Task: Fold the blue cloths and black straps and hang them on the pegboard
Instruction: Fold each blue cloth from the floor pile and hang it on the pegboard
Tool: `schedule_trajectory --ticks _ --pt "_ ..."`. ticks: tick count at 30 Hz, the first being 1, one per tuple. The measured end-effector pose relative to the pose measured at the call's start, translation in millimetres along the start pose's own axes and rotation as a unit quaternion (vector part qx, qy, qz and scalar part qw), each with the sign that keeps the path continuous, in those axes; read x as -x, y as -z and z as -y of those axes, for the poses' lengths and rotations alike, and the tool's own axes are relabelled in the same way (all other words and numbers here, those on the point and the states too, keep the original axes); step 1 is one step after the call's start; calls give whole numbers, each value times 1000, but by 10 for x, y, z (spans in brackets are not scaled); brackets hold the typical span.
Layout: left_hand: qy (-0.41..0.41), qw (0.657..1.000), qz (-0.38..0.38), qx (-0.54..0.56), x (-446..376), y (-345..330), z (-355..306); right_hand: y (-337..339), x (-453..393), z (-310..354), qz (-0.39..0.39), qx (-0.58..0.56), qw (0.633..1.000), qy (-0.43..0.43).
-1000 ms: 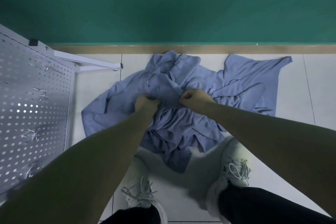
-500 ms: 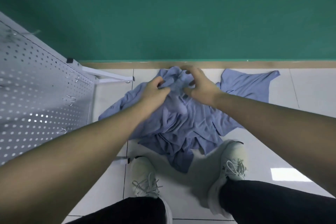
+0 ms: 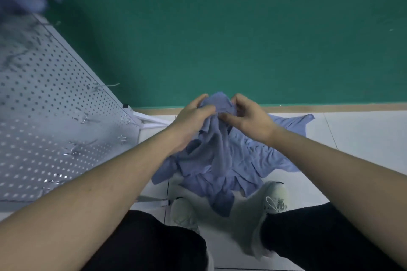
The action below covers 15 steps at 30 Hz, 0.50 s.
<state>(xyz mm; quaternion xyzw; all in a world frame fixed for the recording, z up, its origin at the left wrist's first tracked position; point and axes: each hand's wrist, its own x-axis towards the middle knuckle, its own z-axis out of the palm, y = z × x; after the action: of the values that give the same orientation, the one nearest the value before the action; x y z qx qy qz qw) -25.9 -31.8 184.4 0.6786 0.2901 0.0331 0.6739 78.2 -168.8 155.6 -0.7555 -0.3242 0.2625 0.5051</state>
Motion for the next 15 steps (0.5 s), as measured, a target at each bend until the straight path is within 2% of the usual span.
schedule_trajectory --ticks 4,7,12,15 --pt "-82 993 -24 -84 313 -60 -330 100 271 385 7 -27 999 24" --pt "-134 986 -46 -84 547 -104 -563 197 469 741 19 -59 998 20" --pt "-165 979 -63 -105 952 -111 -985 381 742 1373 -41 -2 998 46" --pt "-175 981 -49 -72 1220 -130 -1226 490 869 1698 -74 24 995 56"
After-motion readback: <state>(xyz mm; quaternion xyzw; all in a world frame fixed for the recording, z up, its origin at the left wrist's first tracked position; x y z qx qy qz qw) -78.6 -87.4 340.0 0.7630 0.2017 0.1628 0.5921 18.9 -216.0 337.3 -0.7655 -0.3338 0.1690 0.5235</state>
